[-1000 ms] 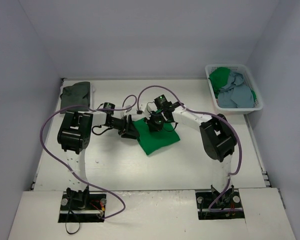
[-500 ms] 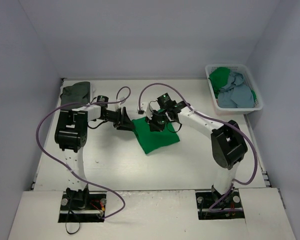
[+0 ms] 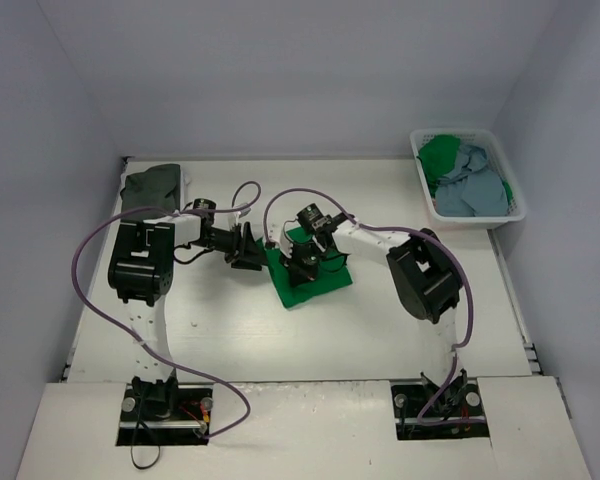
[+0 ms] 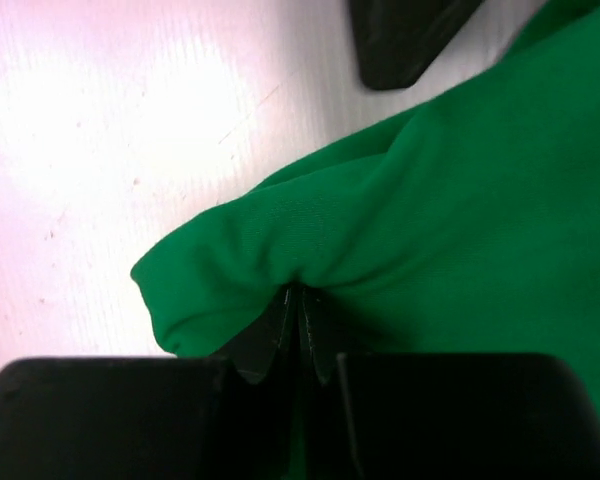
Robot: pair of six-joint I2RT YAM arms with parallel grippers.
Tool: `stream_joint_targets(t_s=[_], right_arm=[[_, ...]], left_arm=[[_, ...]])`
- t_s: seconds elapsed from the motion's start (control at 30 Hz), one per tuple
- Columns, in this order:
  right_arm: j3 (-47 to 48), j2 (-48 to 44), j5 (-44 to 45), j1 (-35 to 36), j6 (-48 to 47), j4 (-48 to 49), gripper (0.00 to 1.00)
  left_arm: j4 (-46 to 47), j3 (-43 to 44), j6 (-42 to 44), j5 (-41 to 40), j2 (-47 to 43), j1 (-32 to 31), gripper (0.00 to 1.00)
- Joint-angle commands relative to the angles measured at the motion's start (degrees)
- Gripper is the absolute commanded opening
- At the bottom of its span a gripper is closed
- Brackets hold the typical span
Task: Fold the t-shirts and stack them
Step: Smooth out wrinkles on the folded tshirt
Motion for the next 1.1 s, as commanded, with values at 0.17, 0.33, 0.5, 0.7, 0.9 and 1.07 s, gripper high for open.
stream_joint_targets(t_s=[0.17, 0.33, 0.5, 0.7, 0.9, 1.07], right_arm=[[7.4, 6.5, 3.2, -1.5, 0.4, 2.1, 0.00], [8.2, 3.4, 2.8, -1.6, 0.5, 1.6, 0.00], [7.2, -2.9, 2.9, -2.9, 0.4, 0.7, 0.01], [7.3, -9.0, 2.1, -5.3, 0.3, -0.7, 0.08], [6.3, -9.0, 2.1, -8.4, -0.4, -0.7, 0.11], [4.5, -5.9, 2.6, -9.2, -1.9, -0.4, 0.03]], left_arm=[[1.9, -2.2, 0.8, 2.9, -5.7, 0.4, 0.44], [3.9, -1.0, -1.3, 2.9, -4.2, 0.3, 0.45], [5.6, 0.7, -2.8, 2.4, -1.9, 0.2, 0.45], [5.5, 1.6, -3.2, 1.9, -0.9, 0.1, 0.45], [5.5, 2.5, -3.3, 1.2, 0.1, -0.4, 0.45], [5.5, 4.6, -3.8, 0.6, 2.0, -1.4, 0.46]])
